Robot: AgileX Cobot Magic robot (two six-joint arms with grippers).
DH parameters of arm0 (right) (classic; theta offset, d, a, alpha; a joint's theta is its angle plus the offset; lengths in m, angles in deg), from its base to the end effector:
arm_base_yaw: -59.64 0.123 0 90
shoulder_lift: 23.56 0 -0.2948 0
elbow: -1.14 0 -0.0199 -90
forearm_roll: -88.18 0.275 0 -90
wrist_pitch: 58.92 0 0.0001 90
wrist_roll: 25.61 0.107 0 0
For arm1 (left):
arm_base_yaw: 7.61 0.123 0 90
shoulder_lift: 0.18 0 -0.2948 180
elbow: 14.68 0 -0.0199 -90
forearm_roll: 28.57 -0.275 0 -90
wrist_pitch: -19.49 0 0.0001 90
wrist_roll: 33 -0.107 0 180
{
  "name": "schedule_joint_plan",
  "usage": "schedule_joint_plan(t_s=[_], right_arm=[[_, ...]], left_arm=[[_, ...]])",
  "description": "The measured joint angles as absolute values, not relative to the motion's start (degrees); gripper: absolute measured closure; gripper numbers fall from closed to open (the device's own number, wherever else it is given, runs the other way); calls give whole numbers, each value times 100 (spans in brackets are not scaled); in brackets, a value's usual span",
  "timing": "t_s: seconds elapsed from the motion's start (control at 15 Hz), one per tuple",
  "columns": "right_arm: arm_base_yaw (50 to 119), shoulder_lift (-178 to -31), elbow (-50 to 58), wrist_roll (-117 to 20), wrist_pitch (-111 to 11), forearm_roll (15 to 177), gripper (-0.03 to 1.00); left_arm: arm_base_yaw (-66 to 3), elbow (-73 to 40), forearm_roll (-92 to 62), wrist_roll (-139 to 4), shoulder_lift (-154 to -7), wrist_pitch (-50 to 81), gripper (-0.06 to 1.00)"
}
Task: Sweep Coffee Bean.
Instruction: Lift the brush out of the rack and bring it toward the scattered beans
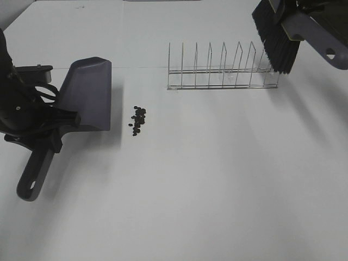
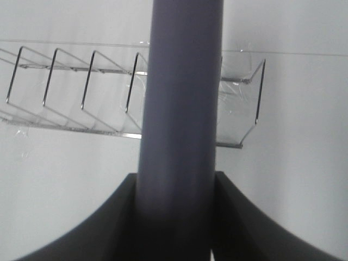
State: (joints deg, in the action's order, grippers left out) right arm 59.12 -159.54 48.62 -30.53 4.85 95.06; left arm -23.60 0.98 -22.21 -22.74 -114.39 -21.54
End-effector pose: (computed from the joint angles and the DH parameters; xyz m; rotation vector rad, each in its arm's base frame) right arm 0.5361 0.0066 0.2609 -0.0666 2.6493 0.1290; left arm 0.3457 -0.1072 0.1255 0.0330 3.0002 -0.1704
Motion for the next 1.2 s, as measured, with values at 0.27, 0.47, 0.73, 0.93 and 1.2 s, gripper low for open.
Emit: schedule_joint_plan(t_s=[0.27, 0.47, 0.73, 0.93, 1.2], right_arm=[[5912, -15565, 4862, -3053, 1063, 9626, 68], [5912, -15038, 4845, -3048, 1126, 9655, 68], [6239, -14757, 4266, -2904, 1143, 9231, 68], [6841, -14757, 3711, -2607, 1155, 8589, 68], [7259, -14780, 2880, -1930, 502, 8171, 68]], left_arm=[[-2360, 98, -2221, -2274, -11439, -2154, 62], [-2360, 98, -2221, -2257, -11451, -2165, 62], [-2360, 98, -2198, -2114, -11743, -2320, 62], [-2360, 98, -2158, -2074, -12087, -2343, 62], [-2555, -212, -2169, -2056, -12442, -2371, 62]])
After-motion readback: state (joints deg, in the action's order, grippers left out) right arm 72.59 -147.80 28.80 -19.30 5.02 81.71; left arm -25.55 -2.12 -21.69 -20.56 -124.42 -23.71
